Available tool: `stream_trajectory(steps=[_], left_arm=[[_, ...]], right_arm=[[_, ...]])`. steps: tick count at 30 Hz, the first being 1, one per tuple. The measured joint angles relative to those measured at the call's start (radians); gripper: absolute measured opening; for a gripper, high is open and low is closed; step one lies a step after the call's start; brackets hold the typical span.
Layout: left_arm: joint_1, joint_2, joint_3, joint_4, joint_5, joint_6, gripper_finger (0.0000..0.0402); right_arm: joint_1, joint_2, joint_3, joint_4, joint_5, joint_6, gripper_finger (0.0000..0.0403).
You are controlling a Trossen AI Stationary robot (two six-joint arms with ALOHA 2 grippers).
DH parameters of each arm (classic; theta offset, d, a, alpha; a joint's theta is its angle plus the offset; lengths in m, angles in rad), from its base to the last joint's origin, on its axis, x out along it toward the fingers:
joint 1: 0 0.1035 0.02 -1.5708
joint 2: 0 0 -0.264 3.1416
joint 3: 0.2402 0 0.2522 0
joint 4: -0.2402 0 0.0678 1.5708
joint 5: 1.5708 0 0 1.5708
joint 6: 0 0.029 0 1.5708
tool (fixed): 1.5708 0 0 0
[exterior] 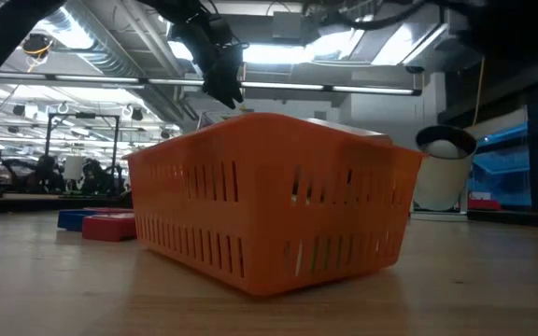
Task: Pick & Place Office items
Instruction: Put the white digital clock into the yellow bin, then put the left light blue digital clock into the yellow bin
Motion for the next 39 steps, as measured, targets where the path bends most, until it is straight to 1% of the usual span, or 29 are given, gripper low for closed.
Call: stream_trajectory(steps=[3, 10, 13, 21, 26, 34, 37, 39], left_arm=[[-0.001, 0.000, 0.000, 0.004, 0.000, 0.000, 0.0292], [-0.004, 0.000, 0.000, 0.004, -0.001, -0.005, 0.0292], [-0.004, 0.000, 0.000, 0.004, -0.001, -0.006, 0.0292], [-0.004, 0.000, 0.000, 0.004, -0.001, -0.010, 0.0292], [-0.004, 0.000, 0.000, 0.004, -0.001, -0.014, 0.0292], [-0.004, 0.000, 0.000, 0.004, 0.019, -0.014, 0.0292], [-0.004, 0.000, 0.000, 0.004, 0.019, -0.007, 0.0292], [-0.004, 0.000, 0.000, 0.004, 0.019, -0.008, 0.0292]], right_arm=[[0.041, 0.000, -0.038, 0.012, -0.011, 0.057, 0.0161], [0.072, 0.000, -0.142, 0.069, -0.030, 0.103, 0.0166], [0.071, 0.000, -0.155, 0.070, -0.032, 0.072, 0.0185], [0.068, 0.000, -0.159, 0.076, -0.028, 0.024, 0.0253], [0.066, 0.000, -0.159, 0.079, -0.026, 0.008, 0.0277], [0.058, 0.000, -0.159, 0.078, -0.025, 0.011, 0.0283], [0.047, -0.002, -0.173, 0.045, 0.012, 0.006, 0.0284], [0.027, -0.001, -0.199, 0.036, -0.027, -0.022, 0.0284]])
